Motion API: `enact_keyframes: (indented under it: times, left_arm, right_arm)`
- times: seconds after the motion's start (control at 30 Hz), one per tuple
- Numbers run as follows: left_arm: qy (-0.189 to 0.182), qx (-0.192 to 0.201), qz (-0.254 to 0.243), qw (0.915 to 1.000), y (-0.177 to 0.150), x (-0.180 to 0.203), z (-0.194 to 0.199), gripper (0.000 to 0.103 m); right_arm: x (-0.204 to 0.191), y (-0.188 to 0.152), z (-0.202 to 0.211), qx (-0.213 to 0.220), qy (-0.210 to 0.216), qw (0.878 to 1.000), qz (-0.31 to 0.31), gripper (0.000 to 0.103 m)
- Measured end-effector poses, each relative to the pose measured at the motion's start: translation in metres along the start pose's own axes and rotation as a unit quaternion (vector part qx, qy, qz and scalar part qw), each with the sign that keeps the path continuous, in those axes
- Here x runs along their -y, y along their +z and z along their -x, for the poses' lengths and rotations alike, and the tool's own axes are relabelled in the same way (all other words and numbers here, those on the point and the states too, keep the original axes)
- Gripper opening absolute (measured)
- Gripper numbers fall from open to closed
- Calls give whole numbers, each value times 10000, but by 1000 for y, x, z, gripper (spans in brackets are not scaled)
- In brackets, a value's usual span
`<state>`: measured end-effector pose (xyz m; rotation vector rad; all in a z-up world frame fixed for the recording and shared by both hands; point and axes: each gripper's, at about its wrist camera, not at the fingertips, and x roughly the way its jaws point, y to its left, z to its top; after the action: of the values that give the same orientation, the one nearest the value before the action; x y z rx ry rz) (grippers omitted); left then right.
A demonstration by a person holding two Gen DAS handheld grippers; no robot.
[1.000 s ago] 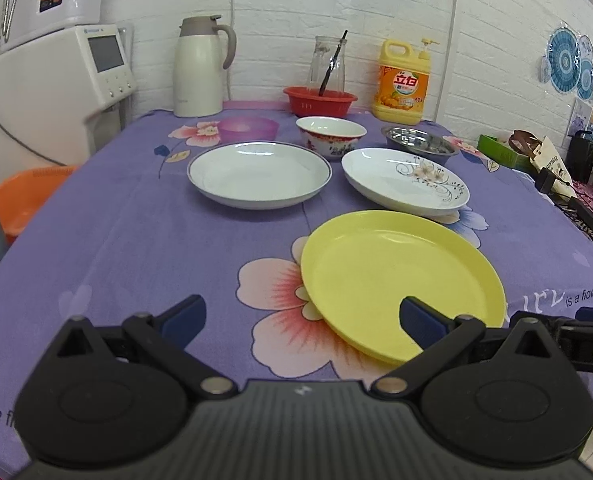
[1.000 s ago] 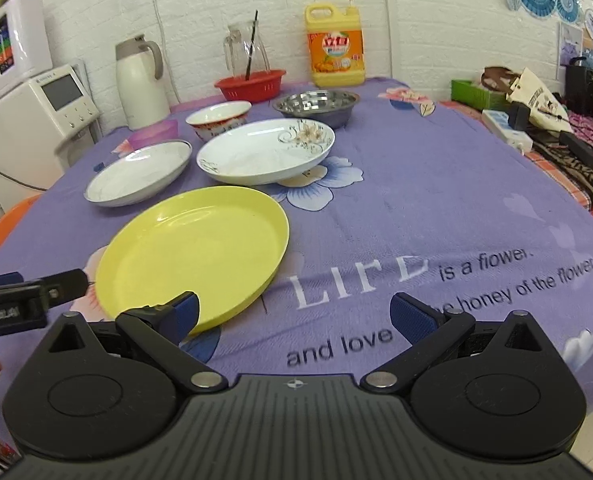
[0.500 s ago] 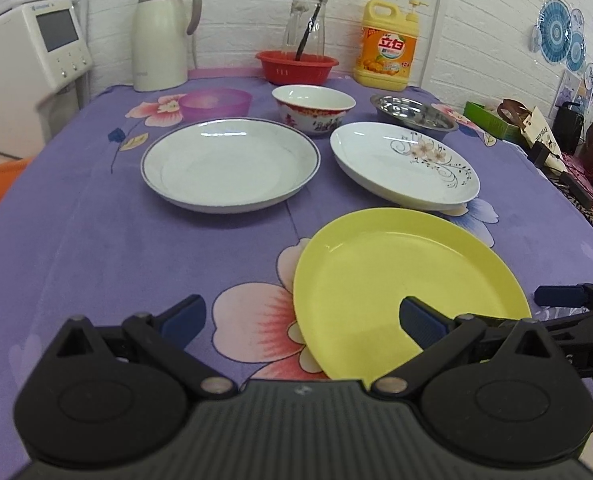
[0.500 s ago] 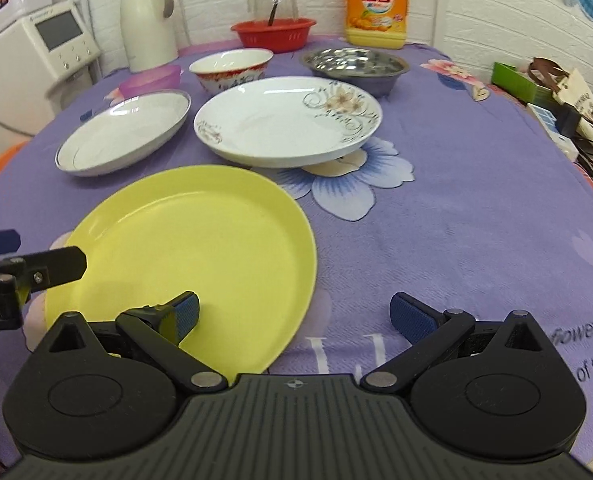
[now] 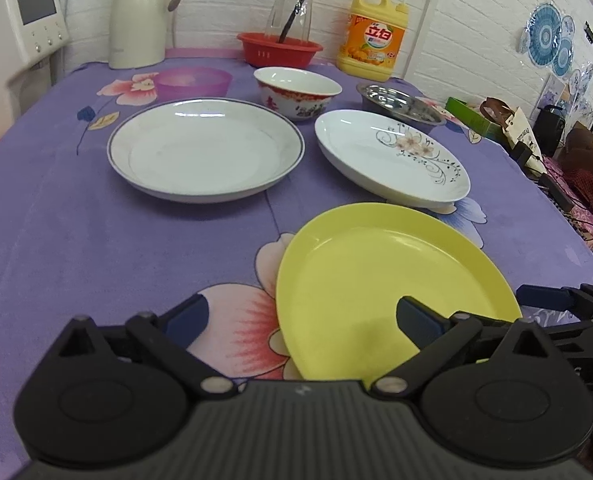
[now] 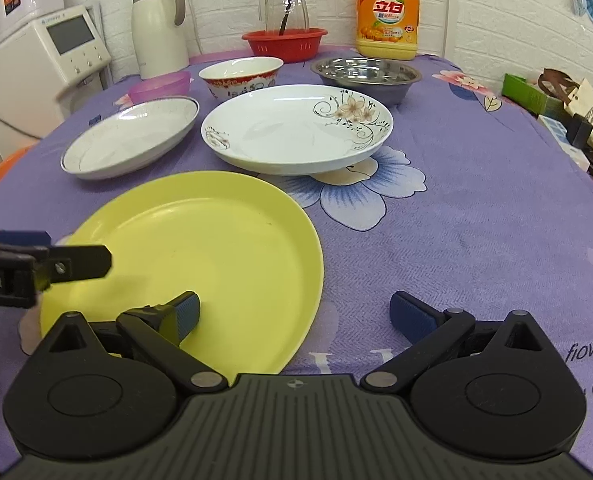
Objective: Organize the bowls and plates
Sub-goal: 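Move the left gripper to the yellow plate rim and close on it, then lift the yellow plate with the left gripper toward the plain white plate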
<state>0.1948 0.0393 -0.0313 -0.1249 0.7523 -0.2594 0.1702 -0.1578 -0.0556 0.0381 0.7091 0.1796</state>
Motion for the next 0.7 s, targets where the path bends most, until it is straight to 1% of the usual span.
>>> enact_keyframes:
  times: [0.07,0.1,0.13,0.2,0.3,0.33,0.37,0.4,0.43,0.5,0.57,0.7]
  left_arm:
    - [-185,21,108,9998,0,0,-2,93]
    - [-228,-9,190,9996,1,0,-4,93]
    - [-228,10,222,9995,1,1,-6,92]
    - [-138,22,120,9998,2,6,-9,91]
    - [-22,18,-16,10000,2,9,-10,86]
    - [38,22,-71,10000,2,10,-10,76]
    - [132,21,-183,9997,2,13,-10,68]
    - [234,10,-306,9993,1,15,-11,54]
    - [321,22,-397,9987,-1,18,-11,54]
    - [309,45,-434,9986,-2,20,-11,51]
    - [303,51,-446,9985,-2,20,-11,52]
    - [260,77,-479,9985,-4,17,-9,52]
  right_arm:
    - [-1,1,0,11,112,9999,-44,103]
    - [-3,2,0,21,107,9999,-25,103]
    - [-5,2,-1,31,102,9999,12,103]
    - [-6,3,-2,49,103,9999,30,103]
    - [-7,2,-4,68,20,9999,136,103]
    - [-8,1,-4,90,-20,9998,173,103]
    - [-9,1,-4,113,-29,9997,207,103]
    - [-12,0,-5,155,-3,9996,256,103]
    - [-15,-1,-6,192,30,9993,305,103]
    - [-19,-2,-8,248,71,9990,361,103]
    - [-17,-2,-8,264,87,9990,354,103]
    - [-7,-4,-4,289,-83,9993,210,103]
